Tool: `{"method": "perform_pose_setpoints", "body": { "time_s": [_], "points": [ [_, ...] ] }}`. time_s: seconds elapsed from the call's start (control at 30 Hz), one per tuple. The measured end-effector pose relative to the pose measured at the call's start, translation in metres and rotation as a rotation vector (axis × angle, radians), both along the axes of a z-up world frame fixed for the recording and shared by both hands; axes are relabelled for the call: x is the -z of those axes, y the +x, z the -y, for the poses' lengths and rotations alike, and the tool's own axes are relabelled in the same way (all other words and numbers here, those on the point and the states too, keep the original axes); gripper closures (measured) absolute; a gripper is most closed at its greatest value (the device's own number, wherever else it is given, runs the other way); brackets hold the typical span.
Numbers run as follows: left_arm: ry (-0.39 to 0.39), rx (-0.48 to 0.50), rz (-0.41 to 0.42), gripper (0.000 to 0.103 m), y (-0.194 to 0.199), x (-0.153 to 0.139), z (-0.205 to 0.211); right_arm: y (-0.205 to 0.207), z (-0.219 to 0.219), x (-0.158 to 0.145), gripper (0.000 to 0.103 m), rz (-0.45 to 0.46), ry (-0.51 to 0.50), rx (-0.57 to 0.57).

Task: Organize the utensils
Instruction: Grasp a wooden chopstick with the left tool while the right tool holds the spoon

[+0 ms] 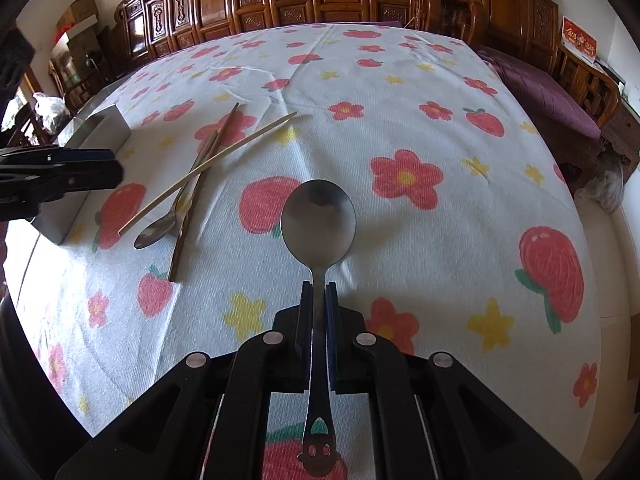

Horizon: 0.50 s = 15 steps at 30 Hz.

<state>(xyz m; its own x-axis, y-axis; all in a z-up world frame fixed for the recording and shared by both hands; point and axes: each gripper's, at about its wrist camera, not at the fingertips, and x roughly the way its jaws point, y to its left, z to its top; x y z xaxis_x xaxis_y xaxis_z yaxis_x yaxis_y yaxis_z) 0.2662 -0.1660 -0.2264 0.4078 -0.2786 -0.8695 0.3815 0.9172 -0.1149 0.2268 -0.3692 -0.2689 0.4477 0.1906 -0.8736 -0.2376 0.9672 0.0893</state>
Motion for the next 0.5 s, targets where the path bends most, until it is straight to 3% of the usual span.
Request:
{"method": "perform_pose_setpoints", "body": {
  "time_s": [0.23, 0.5],
  "points": [
    [0.037, 0.021, -0.020, 0.060, 0.013, 0.017, 0.015, -0.002, 0.002, 0.000, 0.096, 0.009, 0.010, 0.000],
    [0.056, 0.021, -0.064, 0.077, 0.027, 0.041, 0.019, -0.003, 0.003, 0.000, 0.096, 0.013, 0.015, 0.002]
  ]
}}
